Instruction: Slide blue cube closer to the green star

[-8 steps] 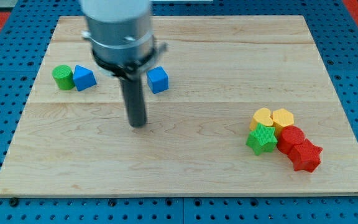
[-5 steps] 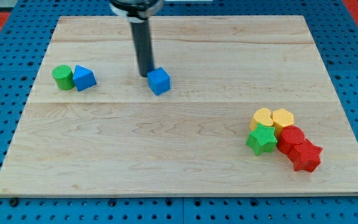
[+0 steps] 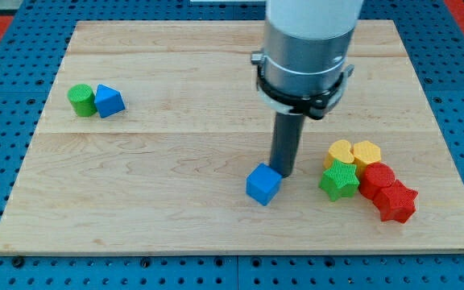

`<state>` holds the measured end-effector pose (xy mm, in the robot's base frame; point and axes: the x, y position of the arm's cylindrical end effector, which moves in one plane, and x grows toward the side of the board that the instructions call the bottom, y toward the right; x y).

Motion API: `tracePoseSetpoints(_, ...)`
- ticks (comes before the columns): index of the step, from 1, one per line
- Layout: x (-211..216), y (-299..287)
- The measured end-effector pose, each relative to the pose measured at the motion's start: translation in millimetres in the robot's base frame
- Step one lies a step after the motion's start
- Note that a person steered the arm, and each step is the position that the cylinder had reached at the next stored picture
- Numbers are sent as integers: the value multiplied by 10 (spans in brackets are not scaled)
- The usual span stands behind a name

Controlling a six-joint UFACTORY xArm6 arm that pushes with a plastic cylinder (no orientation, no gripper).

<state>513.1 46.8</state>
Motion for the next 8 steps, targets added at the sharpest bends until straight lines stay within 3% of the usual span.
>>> tracePoseSetpoints(3, 69, -714)
tracePoseSetpoints(5, 464, -341)
tracePoseSetpoints(8, 471, 612)
